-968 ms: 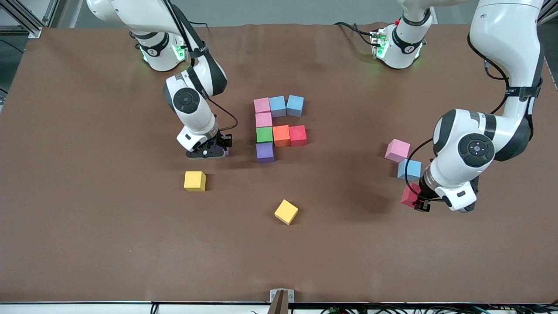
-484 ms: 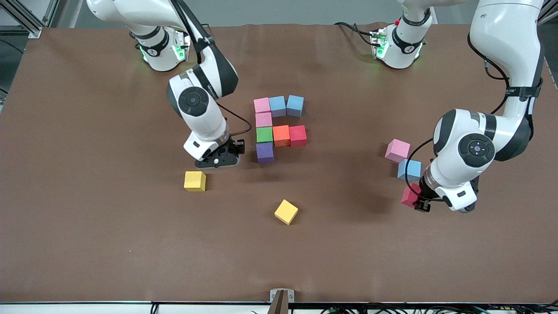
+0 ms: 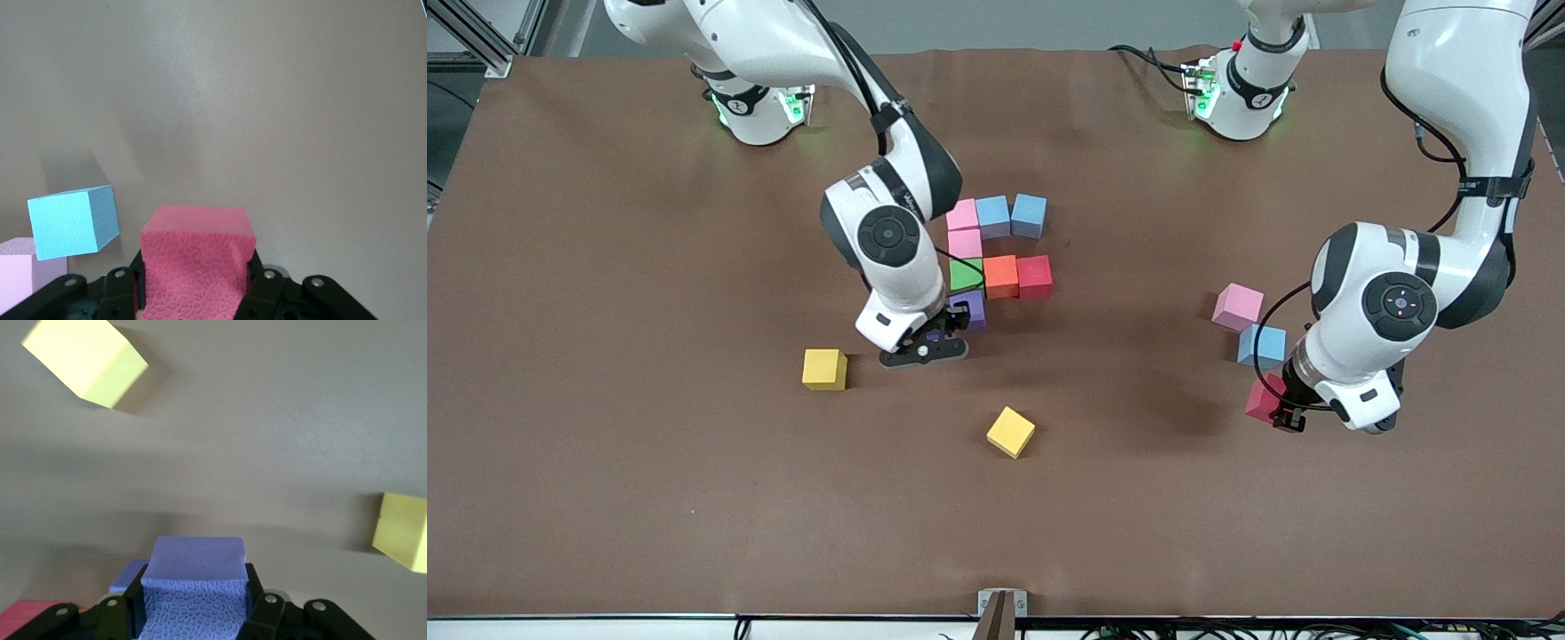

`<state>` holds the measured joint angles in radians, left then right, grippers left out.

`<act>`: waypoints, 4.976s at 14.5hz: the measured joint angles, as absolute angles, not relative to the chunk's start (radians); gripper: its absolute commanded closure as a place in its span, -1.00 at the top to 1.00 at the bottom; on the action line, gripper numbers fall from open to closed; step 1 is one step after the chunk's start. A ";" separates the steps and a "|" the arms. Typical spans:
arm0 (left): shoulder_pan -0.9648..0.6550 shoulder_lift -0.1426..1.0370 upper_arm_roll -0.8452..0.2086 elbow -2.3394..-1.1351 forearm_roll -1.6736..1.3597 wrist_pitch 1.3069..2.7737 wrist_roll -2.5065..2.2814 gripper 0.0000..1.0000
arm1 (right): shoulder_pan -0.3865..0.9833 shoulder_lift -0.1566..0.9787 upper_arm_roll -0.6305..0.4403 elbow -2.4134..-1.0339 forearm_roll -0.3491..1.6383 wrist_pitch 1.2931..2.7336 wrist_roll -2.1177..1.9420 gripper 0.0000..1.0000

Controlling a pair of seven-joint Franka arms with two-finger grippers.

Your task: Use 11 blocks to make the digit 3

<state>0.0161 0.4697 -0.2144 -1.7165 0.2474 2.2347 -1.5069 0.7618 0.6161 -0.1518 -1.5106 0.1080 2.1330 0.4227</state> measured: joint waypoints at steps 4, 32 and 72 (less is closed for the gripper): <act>0.016 0.470 -0.214 -1.716 0.247 2.235 -1.507 -0.25 | 0.764 0.691 -0.150 -1.444 0.115 2.132 0.423 -0.99; 0.016 0.475 -0.215 -1.715 0.247 2.235 -1.507 -0.25 | 0.804 0.866 -0.148 -1.297 0.119 2.141 0.540 -0.99; 0.009 0.475 -0.220 -1.693 0.231 2.235 -1.507 -0.25 | 0.811 0.874 -0.147 -1.306 0.131 2.130 0.527 1.00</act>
